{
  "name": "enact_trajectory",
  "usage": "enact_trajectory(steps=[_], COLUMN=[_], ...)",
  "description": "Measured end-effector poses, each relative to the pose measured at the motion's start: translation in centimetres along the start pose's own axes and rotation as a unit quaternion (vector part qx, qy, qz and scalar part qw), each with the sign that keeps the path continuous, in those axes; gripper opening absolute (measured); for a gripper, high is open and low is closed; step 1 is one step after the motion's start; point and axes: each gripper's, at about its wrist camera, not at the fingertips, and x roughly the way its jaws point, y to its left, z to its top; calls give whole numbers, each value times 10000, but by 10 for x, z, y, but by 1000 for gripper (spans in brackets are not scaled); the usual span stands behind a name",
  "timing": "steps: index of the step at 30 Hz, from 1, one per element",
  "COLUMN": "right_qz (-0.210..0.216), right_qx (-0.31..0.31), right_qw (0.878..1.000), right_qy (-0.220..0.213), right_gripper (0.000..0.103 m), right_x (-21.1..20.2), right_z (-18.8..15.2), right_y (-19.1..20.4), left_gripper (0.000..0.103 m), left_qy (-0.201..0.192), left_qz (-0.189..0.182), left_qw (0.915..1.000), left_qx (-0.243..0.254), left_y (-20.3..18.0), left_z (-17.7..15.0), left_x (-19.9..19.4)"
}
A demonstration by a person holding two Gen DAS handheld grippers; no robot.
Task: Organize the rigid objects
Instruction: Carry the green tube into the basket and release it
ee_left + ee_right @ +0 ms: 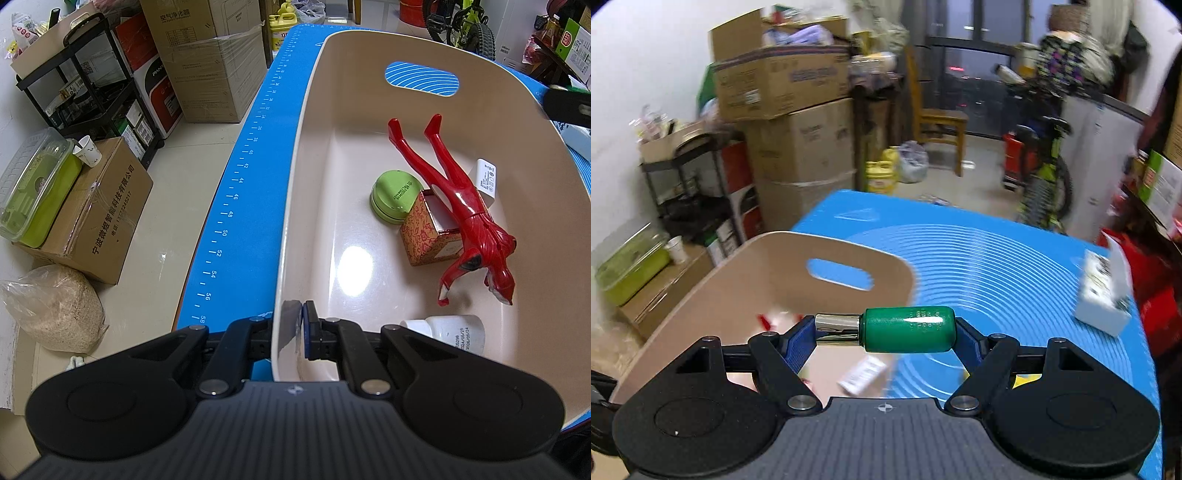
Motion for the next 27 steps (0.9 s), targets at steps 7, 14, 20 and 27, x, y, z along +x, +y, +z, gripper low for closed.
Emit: enact_trajectory(steps=[7,14,20,27], right_qz=[245,198,272,423], right_qx=[-344,-646,-660,-499], right_qw=[9983,9929,9911,9928], right_qy=[407,981,1128,1005], right_gripper=[78,78,78,82], right_x=[31,58,64,60], right_z=[0,-15,-10,-15], right_y=[47,61,63,49], left_gripper=[10,10,10,10], left_qy=[2,6,7,8], left_qz=[-22,-16,-15,-23], left_qw=[10000,10000,10000,10000], left_qx=[-16,-18,-17,-20], left_y=[0,0,0,0], left_z=[-1,-1,-2,-1], left_x=[0,0,0,0])
